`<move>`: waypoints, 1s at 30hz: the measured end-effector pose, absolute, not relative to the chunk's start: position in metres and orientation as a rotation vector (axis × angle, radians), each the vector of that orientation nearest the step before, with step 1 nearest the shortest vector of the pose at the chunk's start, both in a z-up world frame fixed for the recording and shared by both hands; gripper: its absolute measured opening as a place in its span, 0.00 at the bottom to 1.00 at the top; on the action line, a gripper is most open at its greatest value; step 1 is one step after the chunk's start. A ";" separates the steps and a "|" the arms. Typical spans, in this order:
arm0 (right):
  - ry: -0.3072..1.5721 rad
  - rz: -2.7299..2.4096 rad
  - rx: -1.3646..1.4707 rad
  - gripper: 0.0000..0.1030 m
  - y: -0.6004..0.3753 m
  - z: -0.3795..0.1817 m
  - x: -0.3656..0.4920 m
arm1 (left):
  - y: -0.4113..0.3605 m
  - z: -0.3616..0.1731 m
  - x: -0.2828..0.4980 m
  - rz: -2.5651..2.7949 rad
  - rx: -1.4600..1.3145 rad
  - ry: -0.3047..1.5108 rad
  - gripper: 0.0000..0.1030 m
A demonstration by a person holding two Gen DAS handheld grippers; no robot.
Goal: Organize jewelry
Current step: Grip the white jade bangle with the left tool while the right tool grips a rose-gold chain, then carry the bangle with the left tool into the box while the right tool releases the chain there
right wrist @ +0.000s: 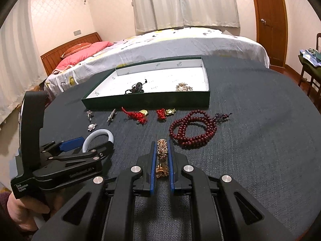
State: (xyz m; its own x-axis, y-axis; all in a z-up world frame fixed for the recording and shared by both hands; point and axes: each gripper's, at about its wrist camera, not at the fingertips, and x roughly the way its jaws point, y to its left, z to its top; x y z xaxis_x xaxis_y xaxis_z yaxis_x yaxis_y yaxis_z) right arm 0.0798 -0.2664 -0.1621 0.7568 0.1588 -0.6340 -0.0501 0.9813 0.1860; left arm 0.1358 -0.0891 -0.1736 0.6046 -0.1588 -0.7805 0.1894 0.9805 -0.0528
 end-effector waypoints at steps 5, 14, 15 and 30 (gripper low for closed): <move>0.703 0.117 0.164 0.11 -0.267 -0.162 0.081 | -0.091 -0.174 0.132 -0.208 0.066 0.878 0.67; 0.683 0.127 0.160 0.11 -0.265 -0.155 0.078 | -0.083 -0.166 0.123 -0.207 0.059 0.857 0.67; 0.677 0.128 0.160 0.11 -0.264 -0.153 0.077 | -0.081 -0.161 0.121 -0.206 0.054 0.848 0.67; 0.542 0.164 0.139 0.11 -0.256 -0.092 0.067 | -0.060 -0.092 0.109 -0.169 0.008 0.693 0.67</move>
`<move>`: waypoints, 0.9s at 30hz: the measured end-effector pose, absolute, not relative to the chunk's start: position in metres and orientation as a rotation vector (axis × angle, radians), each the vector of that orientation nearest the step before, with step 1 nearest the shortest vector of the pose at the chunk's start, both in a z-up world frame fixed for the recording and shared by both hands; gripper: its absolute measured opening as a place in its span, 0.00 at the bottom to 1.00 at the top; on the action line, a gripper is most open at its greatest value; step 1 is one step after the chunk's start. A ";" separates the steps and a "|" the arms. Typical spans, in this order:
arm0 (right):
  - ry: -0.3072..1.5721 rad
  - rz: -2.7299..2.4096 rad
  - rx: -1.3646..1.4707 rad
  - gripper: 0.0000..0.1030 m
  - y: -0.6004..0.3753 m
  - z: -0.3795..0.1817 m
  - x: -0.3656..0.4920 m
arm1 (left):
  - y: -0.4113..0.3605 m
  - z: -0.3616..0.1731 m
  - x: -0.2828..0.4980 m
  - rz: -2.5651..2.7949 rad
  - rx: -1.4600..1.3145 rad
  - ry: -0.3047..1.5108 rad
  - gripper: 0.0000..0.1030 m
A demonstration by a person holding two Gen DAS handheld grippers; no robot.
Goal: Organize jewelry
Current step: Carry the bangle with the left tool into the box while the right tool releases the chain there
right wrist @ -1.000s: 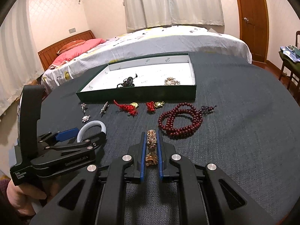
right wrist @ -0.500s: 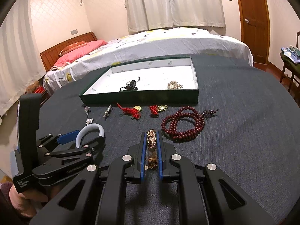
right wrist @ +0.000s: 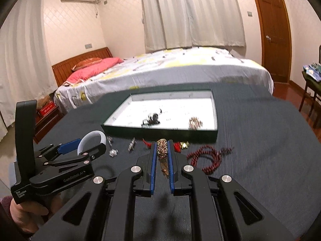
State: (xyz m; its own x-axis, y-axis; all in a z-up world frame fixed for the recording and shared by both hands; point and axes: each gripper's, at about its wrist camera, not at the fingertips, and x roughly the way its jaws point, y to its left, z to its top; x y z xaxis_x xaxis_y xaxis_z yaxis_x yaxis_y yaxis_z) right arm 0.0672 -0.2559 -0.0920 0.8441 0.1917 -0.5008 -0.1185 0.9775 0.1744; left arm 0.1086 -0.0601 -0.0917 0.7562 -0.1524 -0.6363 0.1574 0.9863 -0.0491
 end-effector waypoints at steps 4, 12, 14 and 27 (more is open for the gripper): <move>0.505 0.172 0.128 0.11 -0.252 -0.077 0.072 | -0.056 -0.072 0.112 -0.167 -0.002 0.648 0.67; 0.433 0.185 0.118 0.11 -0.248 -0.051 0.100 | -0.054 -0.046 0.134 -0.168 -0.003 0.570 0.67; 0.421 0.186 0.112 0.11 -0.246 -0.048 0.111 | -0.054 -0.041 0.142 -0.168 -0.005 0.554 0.67; 0.437 0.184 0.125 0.11 -0.238 -0.058 0.203 | -0.065 -0.058 0.238 -0.161 0.025 0.544 0.67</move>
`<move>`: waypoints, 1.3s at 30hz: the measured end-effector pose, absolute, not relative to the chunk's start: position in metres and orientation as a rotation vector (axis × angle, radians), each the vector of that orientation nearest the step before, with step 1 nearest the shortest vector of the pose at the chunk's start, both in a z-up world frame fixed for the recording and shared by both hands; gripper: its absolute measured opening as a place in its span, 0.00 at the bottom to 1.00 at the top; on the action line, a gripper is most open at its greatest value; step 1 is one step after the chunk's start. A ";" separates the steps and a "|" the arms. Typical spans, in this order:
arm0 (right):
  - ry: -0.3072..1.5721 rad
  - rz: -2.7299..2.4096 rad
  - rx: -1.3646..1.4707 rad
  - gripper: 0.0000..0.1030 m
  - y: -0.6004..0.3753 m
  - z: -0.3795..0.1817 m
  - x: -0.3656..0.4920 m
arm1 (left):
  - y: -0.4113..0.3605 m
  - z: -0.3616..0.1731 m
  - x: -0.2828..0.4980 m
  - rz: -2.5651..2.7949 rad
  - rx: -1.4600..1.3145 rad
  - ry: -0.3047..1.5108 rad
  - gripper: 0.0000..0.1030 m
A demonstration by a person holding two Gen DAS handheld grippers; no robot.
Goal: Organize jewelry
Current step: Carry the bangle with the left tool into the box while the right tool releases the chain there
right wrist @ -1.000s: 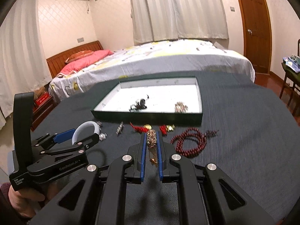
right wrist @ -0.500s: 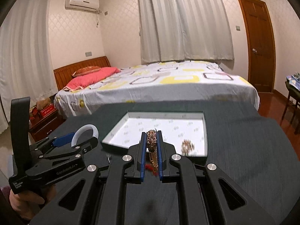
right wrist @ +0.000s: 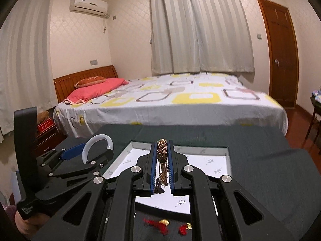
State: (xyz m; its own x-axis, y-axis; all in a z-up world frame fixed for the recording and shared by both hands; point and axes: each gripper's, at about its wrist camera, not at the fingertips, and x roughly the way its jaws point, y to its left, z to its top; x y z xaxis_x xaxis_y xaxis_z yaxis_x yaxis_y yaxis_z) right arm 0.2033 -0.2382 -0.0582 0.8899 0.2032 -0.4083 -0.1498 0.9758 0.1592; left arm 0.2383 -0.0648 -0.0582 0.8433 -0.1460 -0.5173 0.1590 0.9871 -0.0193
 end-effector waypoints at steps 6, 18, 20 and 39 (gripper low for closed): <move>0.574 0.175 0.162 0.11 -0.240 -0.105 0.241 | -0.063 -0.110 0.279 -0.157 0.041 0.678 0.67; 0.745 0.150 0.174 0.11 -0.241 -0.159 0.267 | -0.057 -0.160 0.309 -0.164 0.056 0.847 0.67; 0.760 0.142 0.173 0.11 -0.240 -0.163 0.270 | -0.055 -0.165 0.312 -0.163 0.052 0.865 0.67; 0.699 0.119 0.206 0.47 -0.255 -0.145 0.258 | -0.048 -0.143 0.302 -0.174 0.022 0.812 0.77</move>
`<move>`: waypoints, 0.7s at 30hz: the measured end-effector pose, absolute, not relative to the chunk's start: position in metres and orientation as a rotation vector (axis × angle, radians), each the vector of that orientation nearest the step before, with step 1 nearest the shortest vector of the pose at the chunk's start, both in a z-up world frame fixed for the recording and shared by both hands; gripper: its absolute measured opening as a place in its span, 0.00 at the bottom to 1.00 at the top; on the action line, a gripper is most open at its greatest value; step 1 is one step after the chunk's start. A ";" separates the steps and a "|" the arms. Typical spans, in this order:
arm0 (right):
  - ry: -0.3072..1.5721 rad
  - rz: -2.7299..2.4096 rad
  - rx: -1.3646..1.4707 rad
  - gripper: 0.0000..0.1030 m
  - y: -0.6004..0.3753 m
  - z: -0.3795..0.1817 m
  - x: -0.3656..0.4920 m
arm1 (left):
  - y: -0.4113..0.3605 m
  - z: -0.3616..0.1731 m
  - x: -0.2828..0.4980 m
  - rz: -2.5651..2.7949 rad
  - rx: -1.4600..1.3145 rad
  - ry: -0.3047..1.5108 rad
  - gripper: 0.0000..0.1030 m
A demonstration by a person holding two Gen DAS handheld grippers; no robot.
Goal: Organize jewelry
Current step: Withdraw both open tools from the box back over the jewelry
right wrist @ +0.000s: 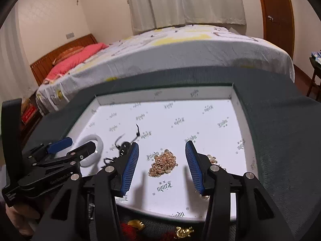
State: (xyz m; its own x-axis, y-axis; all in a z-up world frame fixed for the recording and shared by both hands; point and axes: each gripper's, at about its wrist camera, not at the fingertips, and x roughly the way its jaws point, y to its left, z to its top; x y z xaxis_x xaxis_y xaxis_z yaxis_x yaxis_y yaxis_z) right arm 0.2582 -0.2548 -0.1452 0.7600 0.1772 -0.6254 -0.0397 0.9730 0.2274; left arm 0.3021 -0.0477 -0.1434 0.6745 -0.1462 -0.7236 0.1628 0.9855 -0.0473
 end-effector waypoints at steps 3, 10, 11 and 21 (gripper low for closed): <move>0.663 0.119 0.209 0.47 -0.258 -0.132 0.245 | -0.039 -0.127 0.291 -0.164 -0.005 0.775 0.77; 0.616 0.099 0.183 0.47 -0.262 -0.113 0.207 | -0.024 -0.104 0.256 -0.136 -0.025 0.726 0.77; 0.612 0.093 0.177 0.47 -0.263 -0.111 0.202 | -0.022 -0.101 0.248 -0.130 -0.027 0.718 0.77; 0.628 0.078 0.165 0.47 -0.268 -0.114 0.162 | -0.018 -0.103 0.205 -0.110 -0.047 0.728 0.77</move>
